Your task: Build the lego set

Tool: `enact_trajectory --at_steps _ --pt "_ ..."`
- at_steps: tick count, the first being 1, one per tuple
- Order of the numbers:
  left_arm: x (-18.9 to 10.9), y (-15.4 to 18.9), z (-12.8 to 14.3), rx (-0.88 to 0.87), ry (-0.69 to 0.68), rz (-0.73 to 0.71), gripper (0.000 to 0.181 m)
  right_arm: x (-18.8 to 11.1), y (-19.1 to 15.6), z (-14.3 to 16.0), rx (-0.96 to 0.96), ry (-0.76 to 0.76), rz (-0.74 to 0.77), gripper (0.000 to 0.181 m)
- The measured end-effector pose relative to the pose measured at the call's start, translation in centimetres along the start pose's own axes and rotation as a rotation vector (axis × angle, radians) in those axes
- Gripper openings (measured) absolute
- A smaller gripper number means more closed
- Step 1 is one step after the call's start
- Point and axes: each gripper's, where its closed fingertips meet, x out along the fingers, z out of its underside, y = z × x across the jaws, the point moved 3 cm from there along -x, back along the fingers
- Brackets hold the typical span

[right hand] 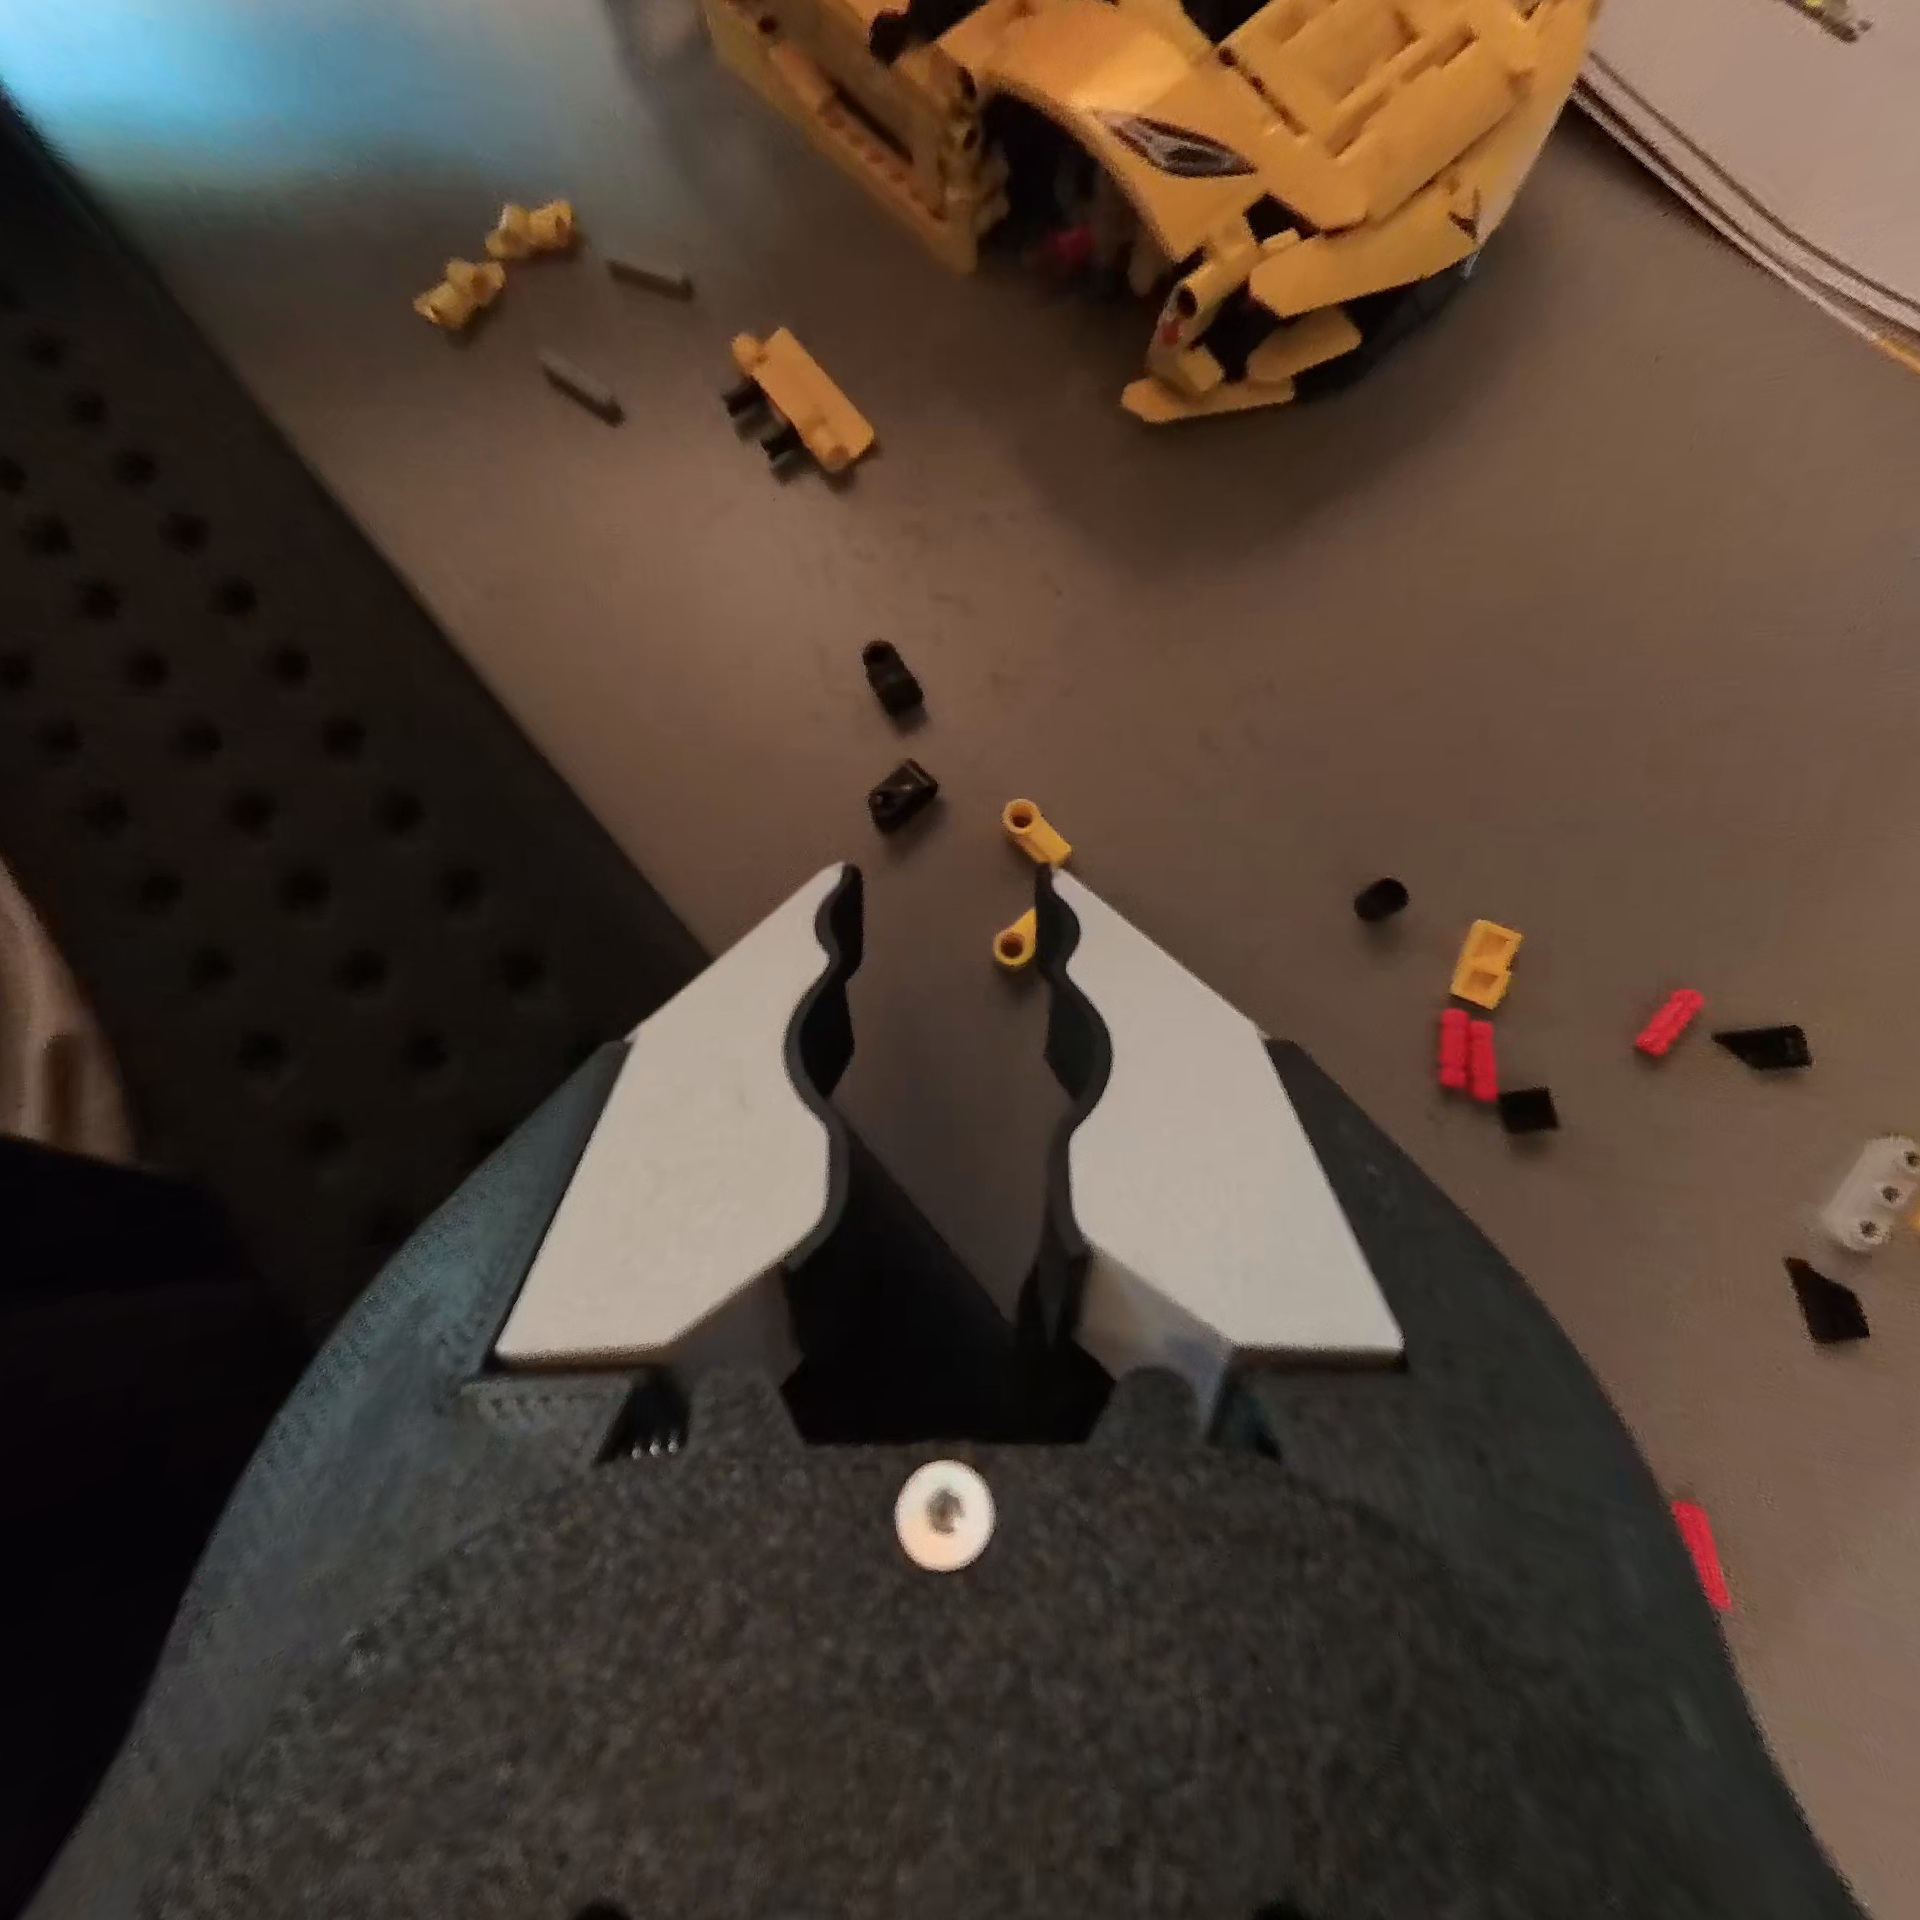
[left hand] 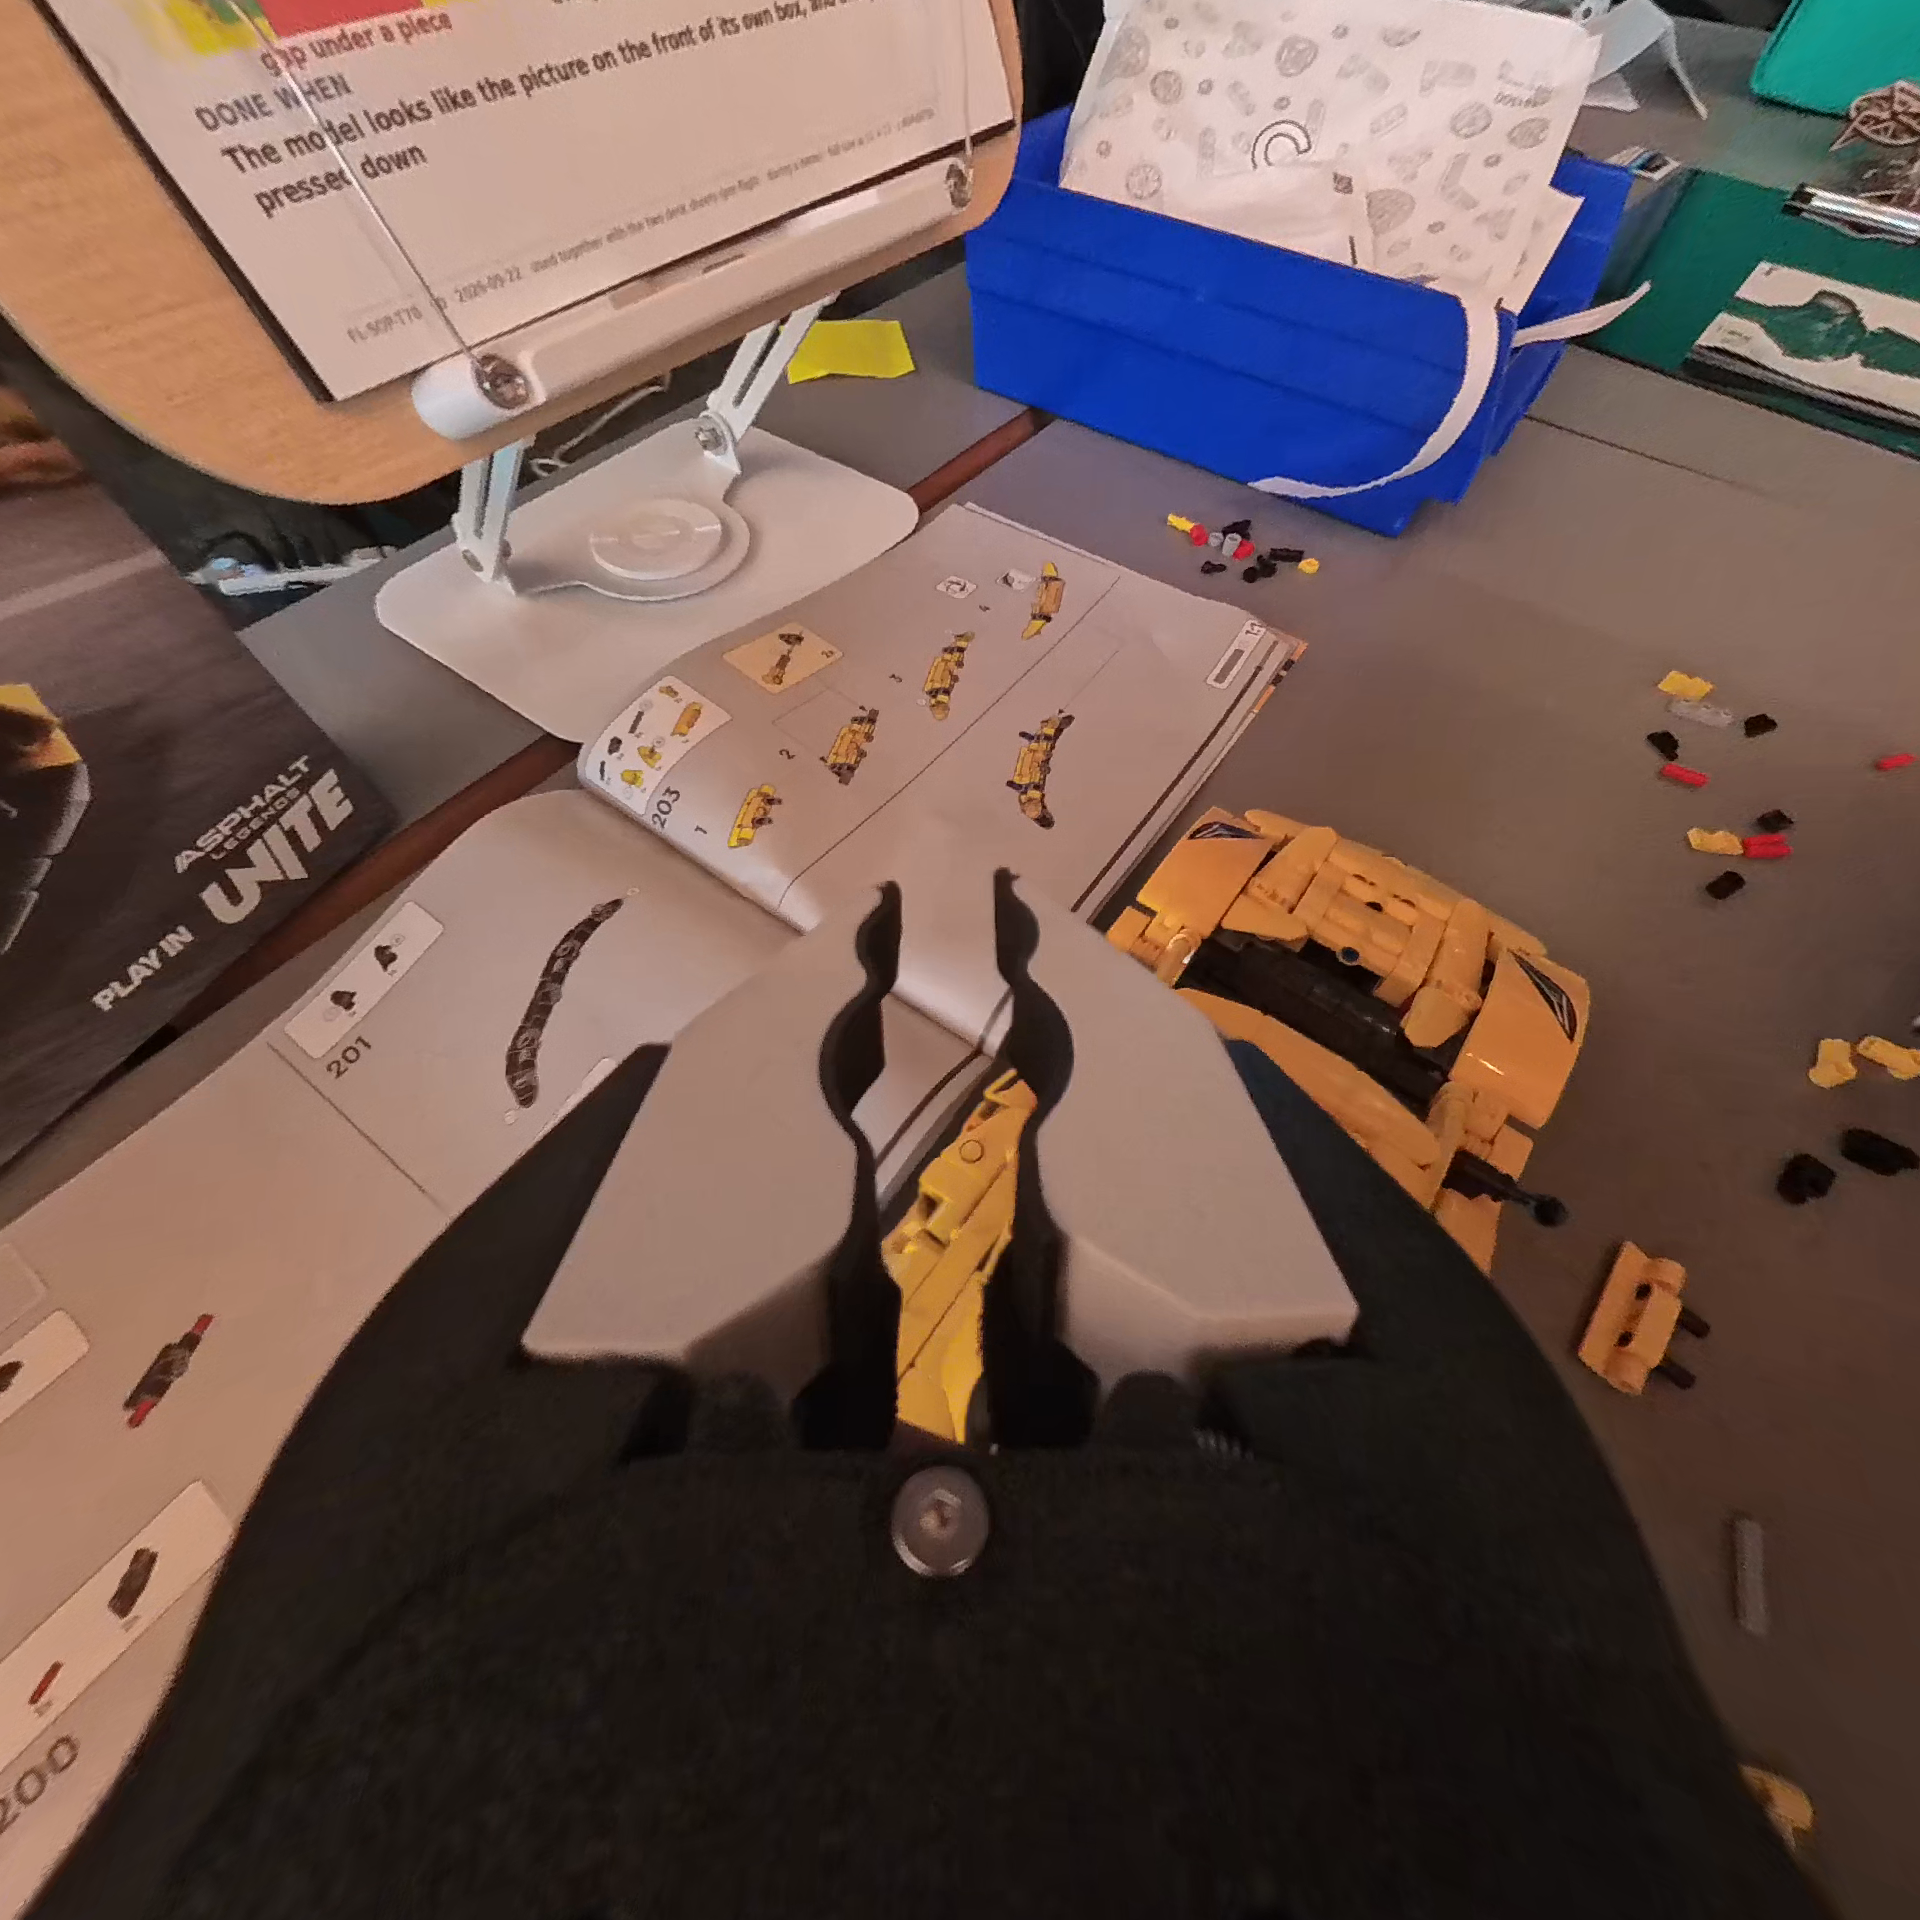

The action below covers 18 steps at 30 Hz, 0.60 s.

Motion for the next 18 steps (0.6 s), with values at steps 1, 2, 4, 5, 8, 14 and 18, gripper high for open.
enact_trajectory --at_steps 1,2,4,5,8,14,18 --pt "0.1 0.2 0.1 0.012 -0.004 0.006 0.017 0.2 -0.3 0.0 -0.007 0.000 -0.019 0.033" --pt "0.1 0.3 0.1 0.028 -0.007 0.007 0.017 0.4 -0.7 -0.2 -0.013 0.006 -0.048 0.033" --pt "0.1 0.7 0.1 0.058 -0.010 0.009 0.017 0.8 -1.1 -0.7 -0.051 0.023 -0.075 0.033" --pt "0.1 0.8 0.1 0.065 -0.009 0.016 0.017 1.1 -1.2 -0.6 -0.080 0.012 -0.078 0.032" --pt "0.0 1.3 -0.3 0.063 0.010 0.036 0.017 1.6 -1.1 -0.7 -0.143 -0.014 -0.102 0.027" --pt "-0.2 1.0 -0.3 0.058 0.012 0.030 0.017 2.3 -0.9 -0.8 -0.208 -0.050 -0.133 0.025" --pt "-0.1 1.1 -0.2 0.062 0.007 0.034 0.017 2.8 -0.9 -0.7 -0.281 -0.078 -0.116 0.025"
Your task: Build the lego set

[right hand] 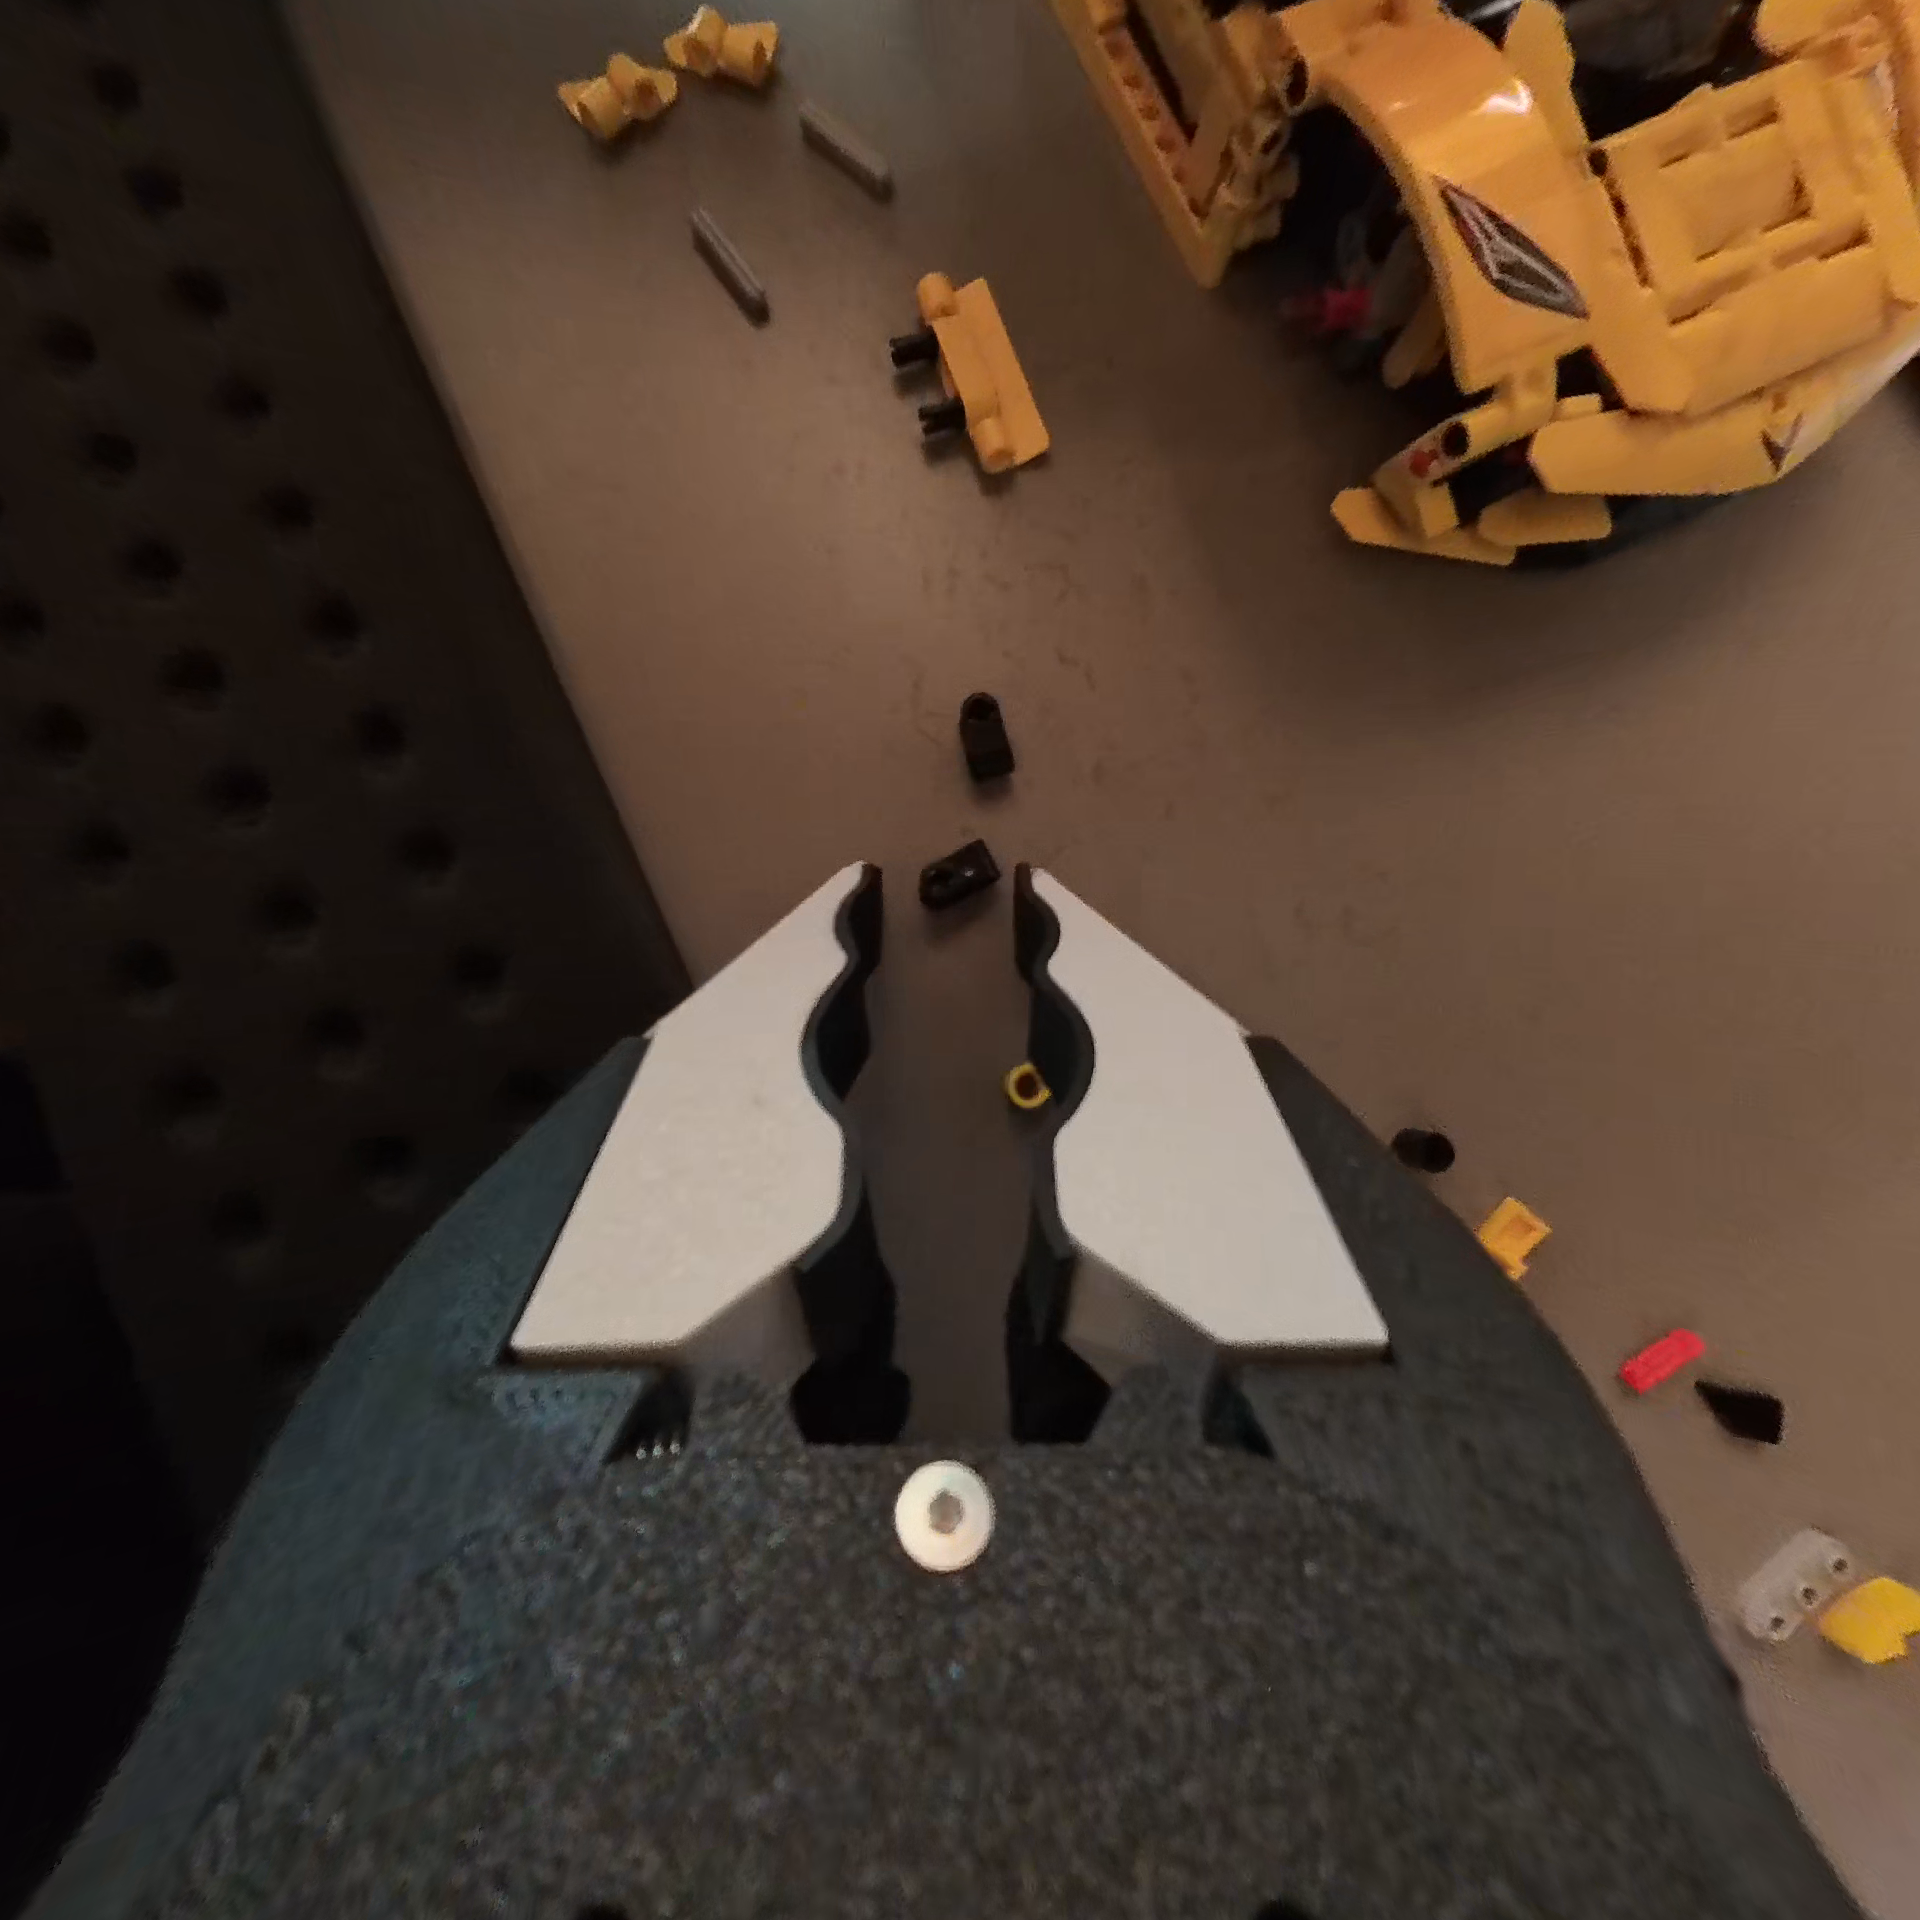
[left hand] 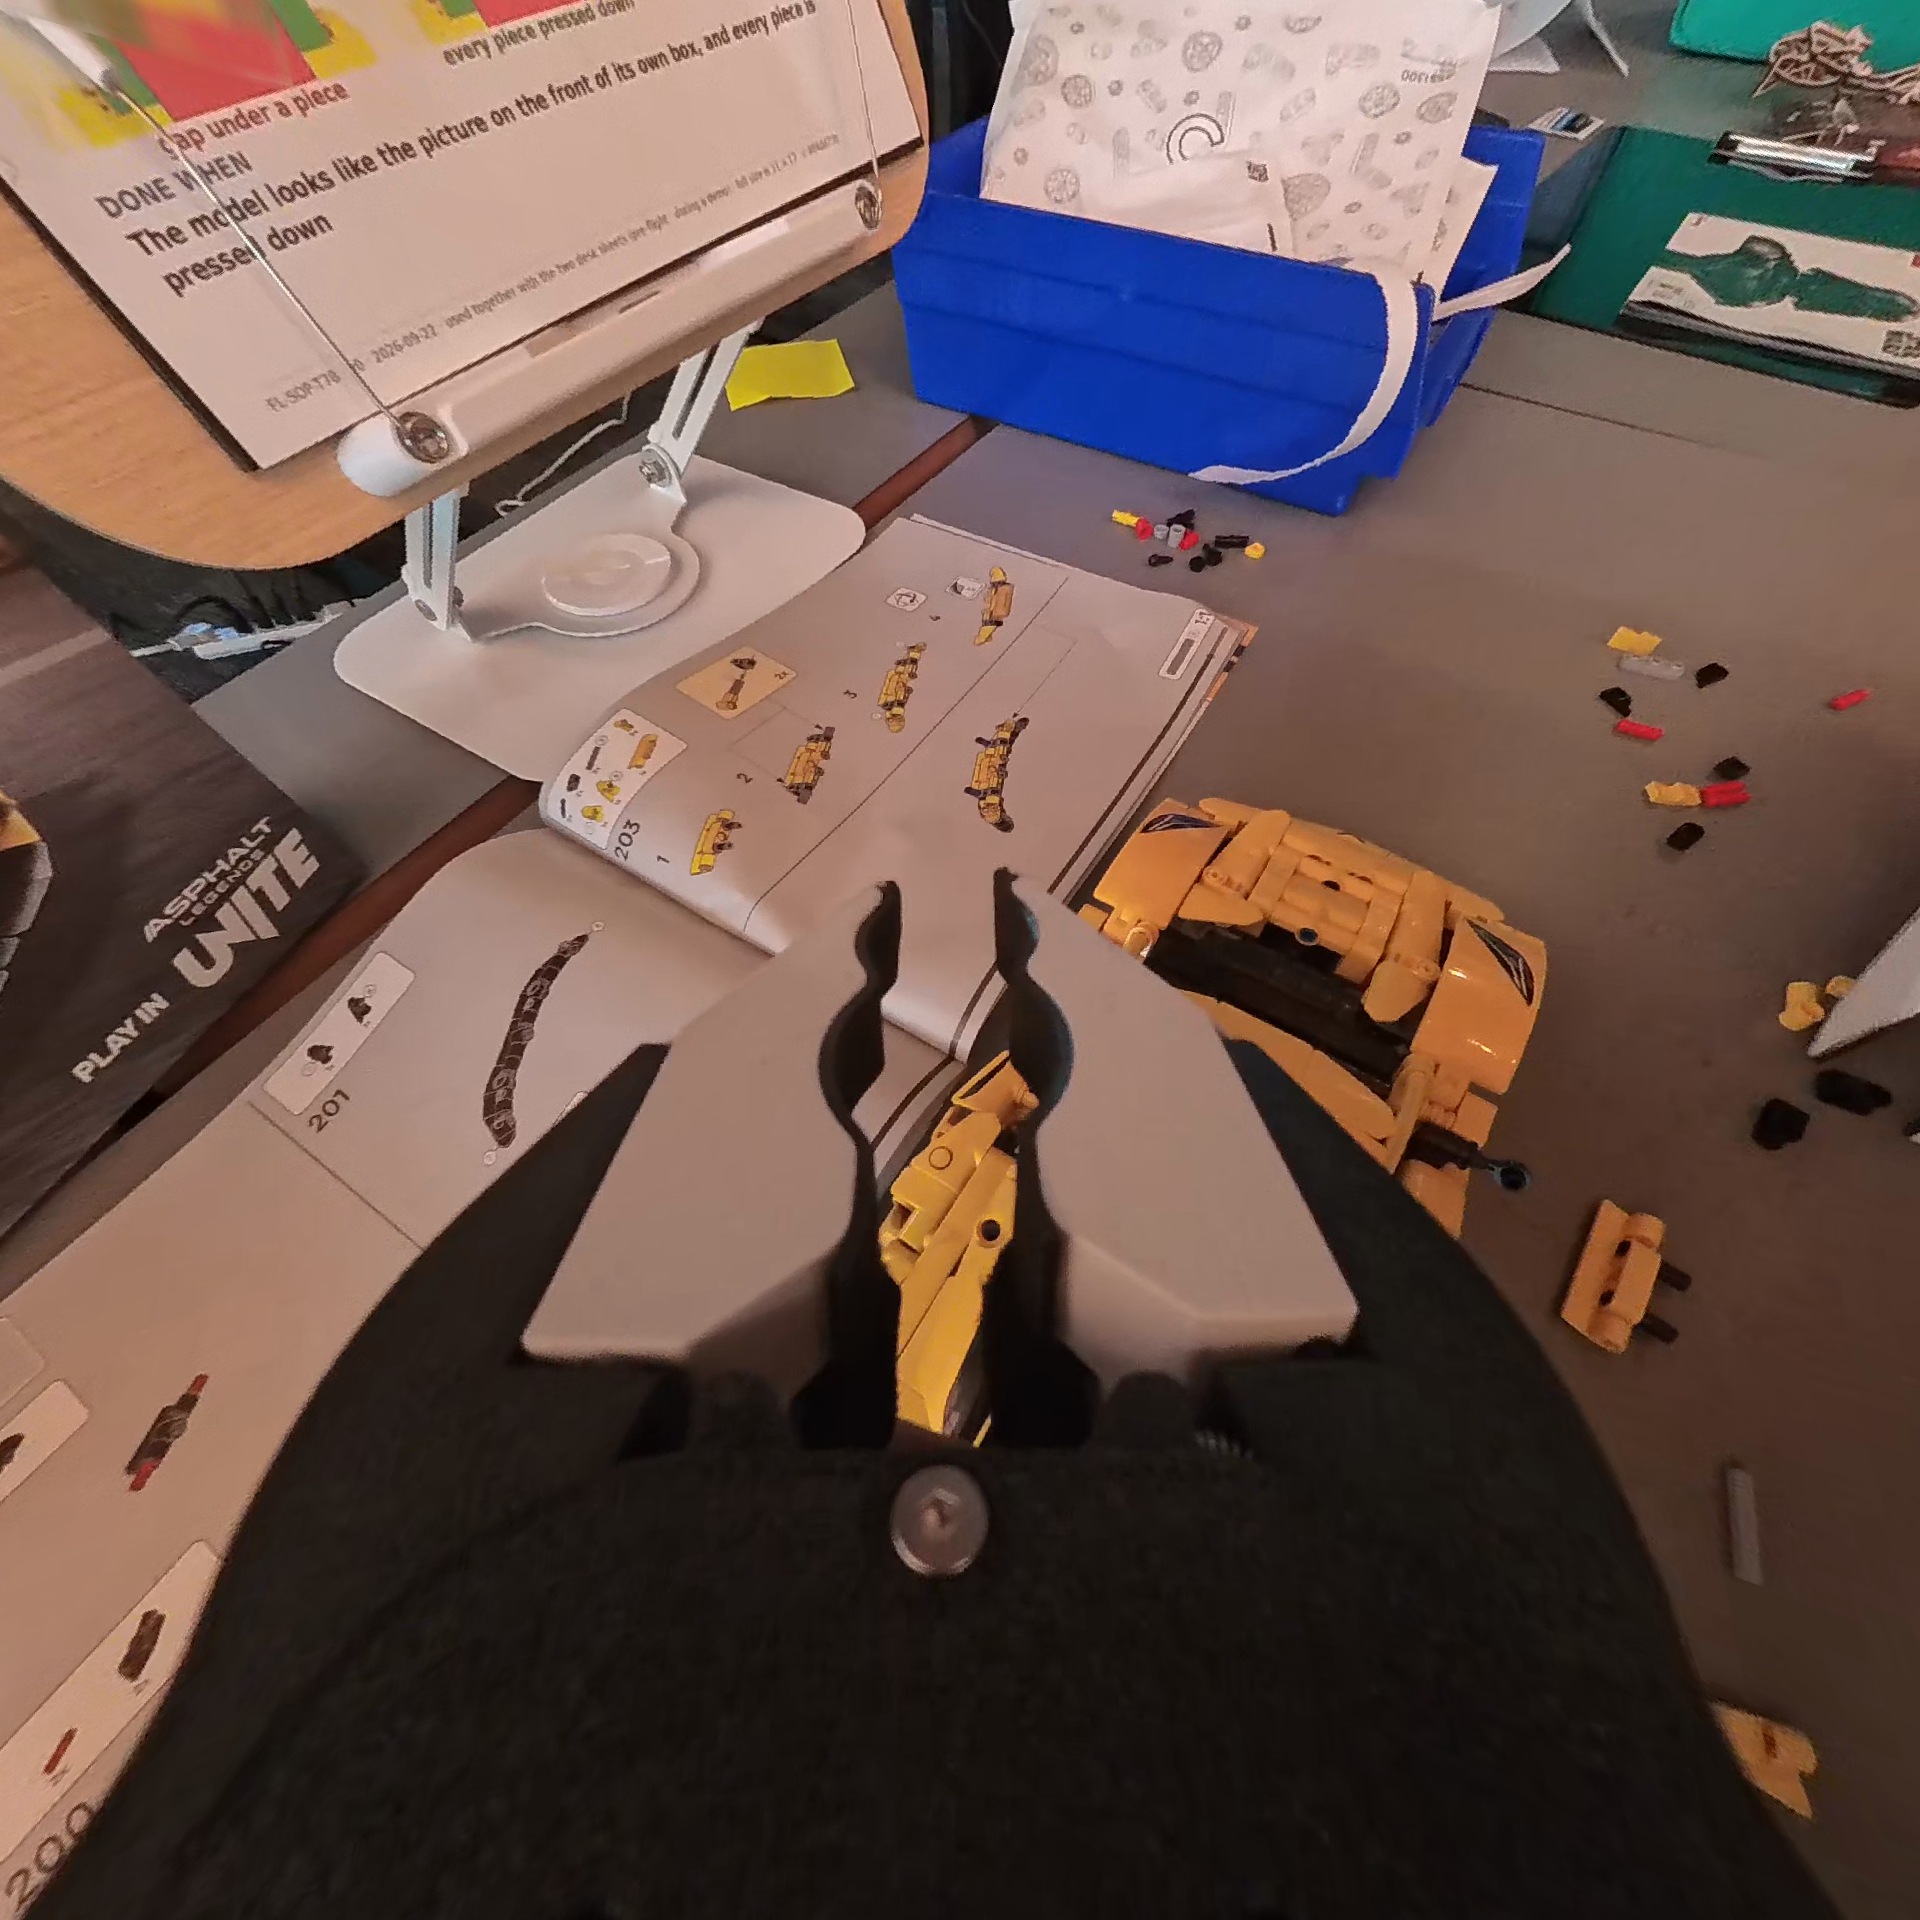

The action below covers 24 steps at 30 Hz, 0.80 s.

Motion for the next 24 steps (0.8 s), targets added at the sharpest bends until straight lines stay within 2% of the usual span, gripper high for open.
enact_trajectory --at_steps 4,8,11,16,19,21,23,24 --pt "0.1 0.2 0.1 0.008 -0.005 0.006 0.017 0.3 0.1 -0.1 -0.043 -0.008 -0.002 0.016" --pt "0.1 0.3 0.0 0.009 -0.002 0.012 0.017 0.3 0.6 -0.6 -0.067 0.022 0.010 0.016" --pt "0.0 0.7 -0.3 -0.014 0.017 0.046 0.017 -1.0 1.8 -3.9 -0.062 0.209 0.059 0.015" --pt "-0.3 2.0 -1.3 -0.079 0.085 0.163 0.017 -4.6 5.8 -11.9 -0.004 0.531 0.170 0.015" --pt "-1.1 3.4 -2.7 -0.191 0.167 0.315 0.017 -5.6 7.1 -16.4 -0.029 0.648 0.065 0.014" --pt "-2.1 4.9 -3.9 -0.332 0.225 0.507 0.017 -5.5 7.9 -18.9 -0.049 0.743 -0.003 0.015" --pt "-3.4 5.8 -5.4 -0.501 0.304 0.715 0.019 -5.6 8.6 -20.7 -0.065 0.912 -0.036 0.015" --pt "-3.8 5.8 -5.8 -0.563 0.337 0.775 0.020 -5.6 8.9 -21.2 -0.068 0.992 -0.041 0.015"
